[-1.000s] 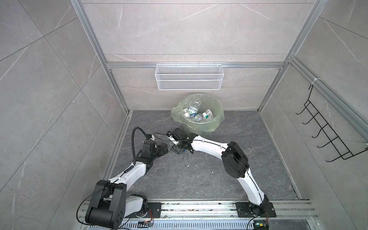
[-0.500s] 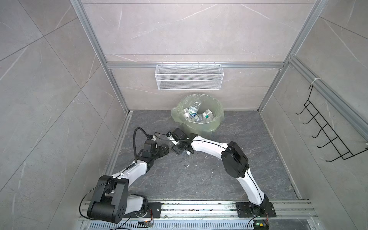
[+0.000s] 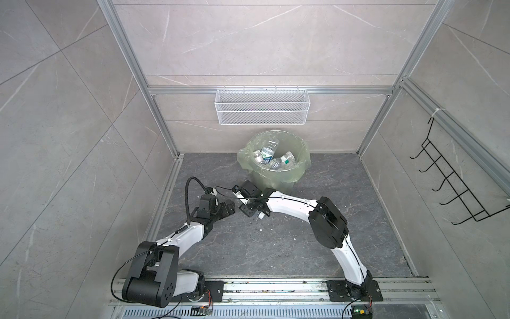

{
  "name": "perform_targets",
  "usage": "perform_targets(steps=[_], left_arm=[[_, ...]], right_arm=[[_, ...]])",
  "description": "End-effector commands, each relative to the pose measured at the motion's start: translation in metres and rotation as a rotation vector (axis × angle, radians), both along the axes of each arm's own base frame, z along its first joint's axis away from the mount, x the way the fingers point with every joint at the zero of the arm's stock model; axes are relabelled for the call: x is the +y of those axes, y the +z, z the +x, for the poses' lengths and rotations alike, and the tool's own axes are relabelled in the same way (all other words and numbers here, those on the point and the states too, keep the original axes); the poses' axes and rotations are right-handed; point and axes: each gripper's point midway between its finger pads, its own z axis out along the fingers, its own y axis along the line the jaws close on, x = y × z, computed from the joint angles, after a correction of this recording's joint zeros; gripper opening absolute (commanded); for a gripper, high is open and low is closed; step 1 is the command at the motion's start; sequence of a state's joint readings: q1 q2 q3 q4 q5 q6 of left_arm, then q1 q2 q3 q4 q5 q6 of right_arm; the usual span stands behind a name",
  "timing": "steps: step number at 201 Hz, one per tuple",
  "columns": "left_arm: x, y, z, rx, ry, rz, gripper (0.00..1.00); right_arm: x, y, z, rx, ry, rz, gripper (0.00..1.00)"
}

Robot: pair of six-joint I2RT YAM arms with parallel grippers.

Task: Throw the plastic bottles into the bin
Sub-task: 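Close the right gripper around the blue-labelled bottle, then lift the blue-labelled bottle with the right gripper and carry it over the bin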

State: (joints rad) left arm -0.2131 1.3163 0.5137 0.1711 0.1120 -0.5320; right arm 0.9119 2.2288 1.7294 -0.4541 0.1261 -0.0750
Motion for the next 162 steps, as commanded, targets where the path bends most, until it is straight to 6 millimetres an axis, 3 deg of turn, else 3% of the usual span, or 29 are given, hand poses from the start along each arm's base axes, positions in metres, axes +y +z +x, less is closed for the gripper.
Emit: perform_targets(steps=[1,91,162], left_arm=[[-0.009,0.021,0.015,-0.069,-0.029,-0.038,0.94],[-0.034,0.03,0.013,-0.116,-0.144,-0.03,0.95],[-0.08,0.044,0.005,-0.196,-0.312,-0.008,0.95]], right_arm=[[-0.009,0.016,-0.015,-0.007,-0.012,0.015,0.56],[-0.068,0.041,-0.06,-0.022,-0.092,0.09,0.53],[-0.127,0.05,-0.088,-0.054,-0.202,0.108,0.52]])
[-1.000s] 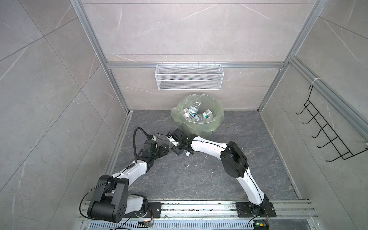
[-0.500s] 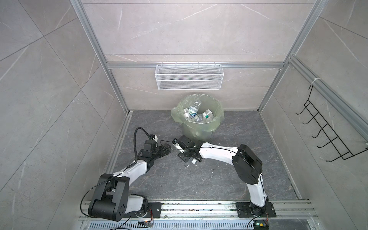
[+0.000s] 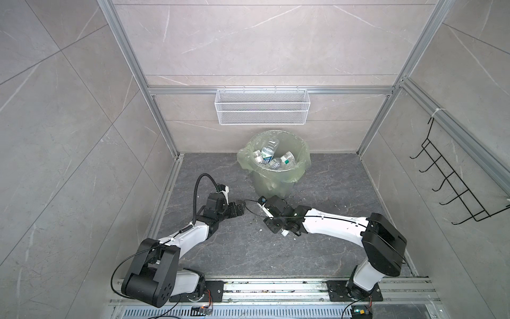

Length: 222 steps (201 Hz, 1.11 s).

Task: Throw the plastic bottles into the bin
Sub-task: 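Lift the blue-labelled bottle with the right gripper and carry it over the bin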

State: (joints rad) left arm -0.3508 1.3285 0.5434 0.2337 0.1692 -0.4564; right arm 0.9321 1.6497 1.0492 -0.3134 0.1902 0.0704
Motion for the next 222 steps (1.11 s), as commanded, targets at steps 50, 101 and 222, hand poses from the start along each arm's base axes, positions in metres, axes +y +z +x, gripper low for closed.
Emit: perform_targets(steps=[50,101,222], left_arm=[[-0.032,0.032,0.004,-0.14,-0.14,0.006,0.95],[-0.035,0.042,-0.002,-0.183,-0.165,0.01,0.95],[-0.053,0.052,-0.012,-0.237,-0.244,-0.001,0.95]], right_arm=[[-0.049,0.029,-0.021,-0.064,-0.16,0.114,0.49],[-0.08,0.054,-0.035,-0.12,-0.243,0.228,0.46],[-0.133,0.173,-0.051,-0.371,-0.417,0.494,0.4]])
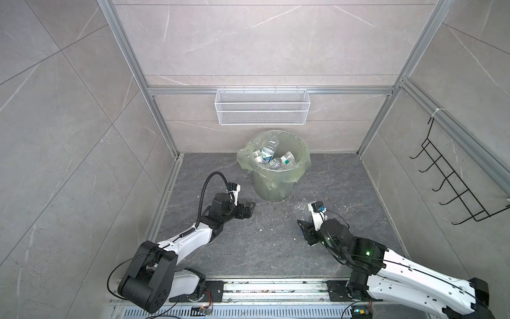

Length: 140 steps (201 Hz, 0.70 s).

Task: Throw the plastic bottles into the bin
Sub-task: 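Lift the blue-labelled bottle with the right gripper and carry it over the bin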

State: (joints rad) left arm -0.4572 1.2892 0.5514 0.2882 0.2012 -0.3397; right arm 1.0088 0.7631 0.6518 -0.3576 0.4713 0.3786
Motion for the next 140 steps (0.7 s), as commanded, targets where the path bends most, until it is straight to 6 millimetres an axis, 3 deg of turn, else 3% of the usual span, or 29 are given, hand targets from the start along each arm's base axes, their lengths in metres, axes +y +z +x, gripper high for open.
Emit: perform_targets(steps=[1,19,47,59,68,86,94,116,140], left_arm=[[-0.01,0.023,0.001,-0.087,-0.051,-0.025,0.95],[-0.01,0.023,0.001,-0.086,-0.05,-0.027,0.95],[-0.011,0.022,0.002,-0.084,-0.048,-0.027,0.95],[-0.012,0.019,0.003,-0.077,-0.051,-0.025,0.95],[-0.012,0.015,0.004,-0.068,-0.049,-0.021,0.95],[-0.014,0.01,0.006,-0.049,-0.051,-0.022,0.95],[-0.015,0.008,0.005,-0.042,-0.055,-0.025,0.95],[-0.017,0.007,0.005,-0.03,-0.06,-0.034,0.95],[-0.016,0.009,0.005,-0.034,-0.058,-0.036,0.95]], right_arm=[[-0.013,0.05,0.009,-0.072,-0.095,0.042,0.4],[-0.003,0.098,0.022,-0.128,-0.12,0.052,0.4],[0.04,0.17,0.059,-0.213,-0.11,0.011,0.4],[0.06,0.197,0.092,-0.227,-0.124,0.009,0.42],[0.068,0.21,0.124,-0.22,-0.161,0.002,0.53],[0.081,0.21,0.184,-0.182,-0.235,-0.047,0.85],[0.082,0.214,0.195,-0.18,-0.261,-0.058,0.98],[0.075,0.225,0.214,-0.207,-0.319,-0.058,0.99],[0.067,0.232,0.204,-0.218,-0.315,-0.033,0.99]])
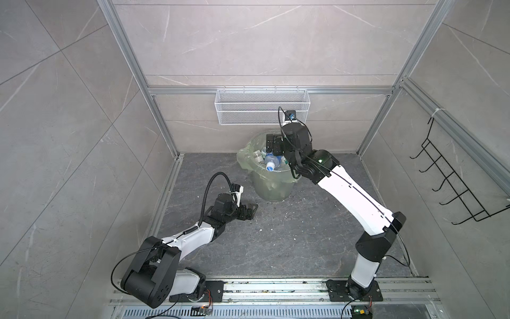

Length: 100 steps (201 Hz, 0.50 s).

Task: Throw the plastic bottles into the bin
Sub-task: 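Lift the blue-labelled bottle with the right gripper and carry it over the bin, then open the right gripper to drop the blue-labelled bottle into the bin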

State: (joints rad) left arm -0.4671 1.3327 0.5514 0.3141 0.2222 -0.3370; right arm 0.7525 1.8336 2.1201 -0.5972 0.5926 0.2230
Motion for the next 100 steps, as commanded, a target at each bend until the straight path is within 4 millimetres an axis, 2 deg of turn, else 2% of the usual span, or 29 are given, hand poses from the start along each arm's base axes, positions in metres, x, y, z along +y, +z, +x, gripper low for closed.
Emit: perform_targets(steps=[1,20,67,100], left_arm=[[-0.009,0.018,0.006,-0.051,-0.028,-0.036,0.95],[-0.008,0.02,0.006,-0.057,-0.025,-0.043,0.95],[-0.009,0.023,0.005,-0.065,-0.028,-0.052,0.95],[-0.005,0.028,0.004,-0.086,-0.019,-0.037,0.96]], right_arm=[[-0.02,0.029,-0.02,-0.038,-0.007,0.015,0.99],[-0.026,0.032,-0.035,-0.059,0.028,0.04,0.99],[-0.044,0.014,-0.061,-0.033,0.055,0.029,0.99],[-0.06,-0.01,-0.076,0.005,0.065,-0.018,0.99]])
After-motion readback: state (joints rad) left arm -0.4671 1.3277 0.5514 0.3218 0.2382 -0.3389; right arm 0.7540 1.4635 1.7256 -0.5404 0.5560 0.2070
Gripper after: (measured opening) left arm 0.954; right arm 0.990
